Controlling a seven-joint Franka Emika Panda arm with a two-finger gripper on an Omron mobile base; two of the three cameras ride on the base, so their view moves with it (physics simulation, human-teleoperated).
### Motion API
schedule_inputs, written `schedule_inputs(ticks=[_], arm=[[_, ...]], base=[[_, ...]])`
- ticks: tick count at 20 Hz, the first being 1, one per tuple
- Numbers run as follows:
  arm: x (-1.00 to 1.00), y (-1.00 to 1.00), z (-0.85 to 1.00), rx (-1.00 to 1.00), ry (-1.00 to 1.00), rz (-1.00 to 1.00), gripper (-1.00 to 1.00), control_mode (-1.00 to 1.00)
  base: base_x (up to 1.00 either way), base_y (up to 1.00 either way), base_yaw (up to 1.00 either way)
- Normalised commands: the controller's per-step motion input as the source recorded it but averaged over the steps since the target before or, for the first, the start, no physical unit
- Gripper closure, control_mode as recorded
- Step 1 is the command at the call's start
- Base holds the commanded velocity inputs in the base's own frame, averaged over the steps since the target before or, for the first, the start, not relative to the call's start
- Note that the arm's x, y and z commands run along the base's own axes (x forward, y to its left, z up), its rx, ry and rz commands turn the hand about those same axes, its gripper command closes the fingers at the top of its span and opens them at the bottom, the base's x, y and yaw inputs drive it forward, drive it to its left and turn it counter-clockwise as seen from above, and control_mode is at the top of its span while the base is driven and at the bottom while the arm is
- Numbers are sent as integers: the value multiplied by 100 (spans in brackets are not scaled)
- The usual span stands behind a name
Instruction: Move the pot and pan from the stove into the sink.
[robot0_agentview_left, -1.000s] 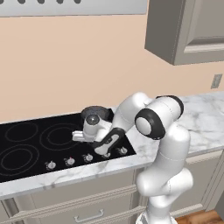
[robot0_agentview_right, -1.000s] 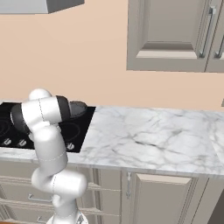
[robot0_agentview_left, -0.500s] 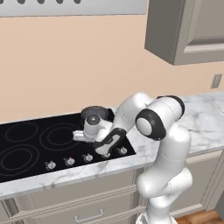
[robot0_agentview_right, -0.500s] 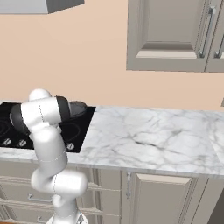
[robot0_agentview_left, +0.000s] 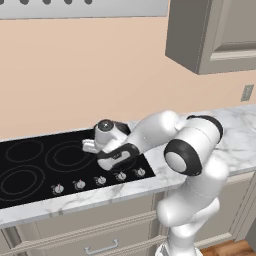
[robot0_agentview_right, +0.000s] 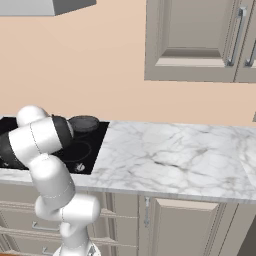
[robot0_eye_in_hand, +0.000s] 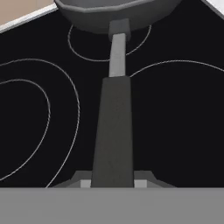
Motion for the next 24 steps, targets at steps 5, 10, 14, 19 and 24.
schedule_inputs(ticks=[5,10,14,19,24], arm=[[-4,1,83,0,3,-7,100,-100],[-17,2,80,0,0,-5,100,-100],[-50,0,67,-1,0,-3,100,-100],[-76,0,51,0,-5,-1,100,-100],[-82,0,46,0,-9,0,100,-100]], base=[[0,0,0],[0,0,0],[0,0,0],[0,0,0],[0,0,0]])
